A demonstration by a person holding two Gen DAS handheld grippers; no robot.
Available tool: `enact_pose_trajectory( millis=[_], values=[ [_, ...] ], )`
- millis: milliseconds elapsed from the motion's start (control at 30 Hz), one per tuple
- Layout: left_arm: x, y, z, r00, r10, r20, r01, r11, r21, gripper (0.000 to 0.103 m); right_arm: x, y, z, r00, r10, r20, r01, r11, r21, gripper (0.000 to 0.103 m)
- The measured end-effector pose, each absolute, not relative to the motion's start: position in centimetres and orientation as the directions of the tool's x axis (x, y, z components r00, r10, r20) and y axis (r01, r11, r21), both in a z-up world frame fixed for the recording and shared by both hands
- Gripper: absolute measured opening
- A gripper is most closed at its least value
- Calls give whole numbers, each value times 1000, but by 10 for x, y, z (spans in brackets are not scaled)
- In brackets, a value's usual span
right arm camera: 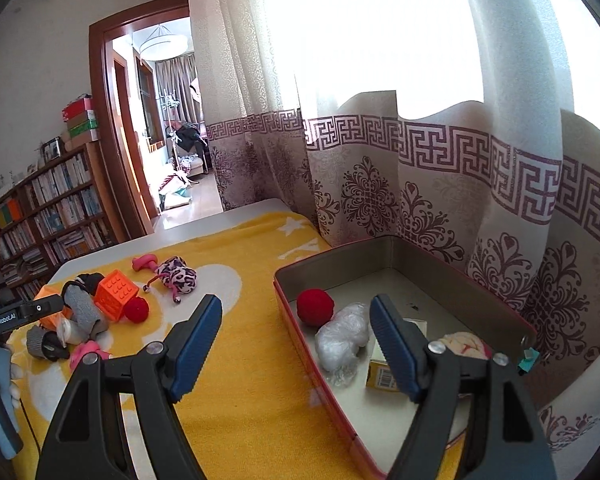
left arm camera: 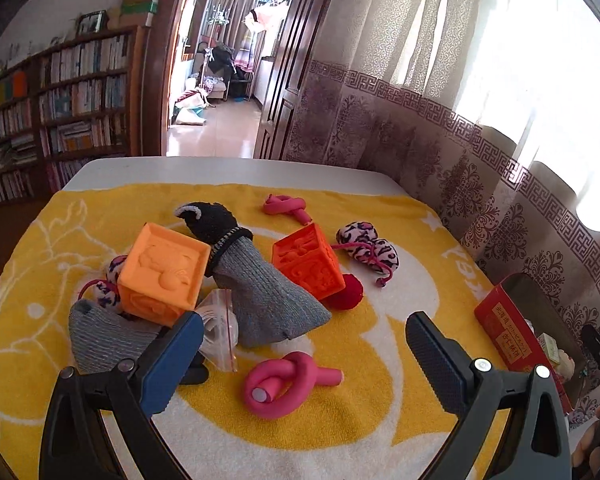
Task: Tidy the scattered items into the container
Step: 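Return both grippers to the pile and reach the left gripper to the grey sock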
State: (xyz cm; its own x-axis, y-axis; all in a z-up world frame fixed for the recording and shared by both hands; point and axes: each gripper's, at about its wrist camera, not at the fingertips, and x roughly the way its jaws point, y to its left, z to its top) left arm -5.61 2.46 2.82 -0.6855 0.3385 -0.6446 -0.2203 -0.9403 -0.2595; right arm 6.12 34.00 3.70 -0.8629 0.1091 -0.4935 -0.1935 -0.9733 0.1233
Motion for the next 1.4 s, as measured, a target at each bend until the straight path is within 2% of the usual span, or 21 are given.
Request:
enact_pose_trajectory(
  millis=[167,400,500,967,1233,1400],
  values=[
    [-59,-25,20,-697,310,-647,-133,-942,-308,103,40,310,31,-844,-15,-536,-83,-984,158,80],
    [-60,-68,8,-718,224,-659,-31,-956,-291,103,26,273,25,-824,-78,-562,0,-990,139,80],
    [-62,-80,2,-716,224,-661,-14,-952,-307,103,22,261,24,-817,-98,-569,23,-990,136,80],
    [-71,-70,-27,-675,204,-709,-40,-970,-241,103,10,237,1,-771,-153,-618,72,-985,155,80],
    [-84,-59,-45,-607,175,-775,-47,-982,-185,103,9,237,-7,-758,-159,-633,68,-984,167,80],
    [-93,-62,-56,-558,210,-803,-44,-973,-225,103,9,237,-10,-755,-158,-636,64,-984,169,80]
  ],
)
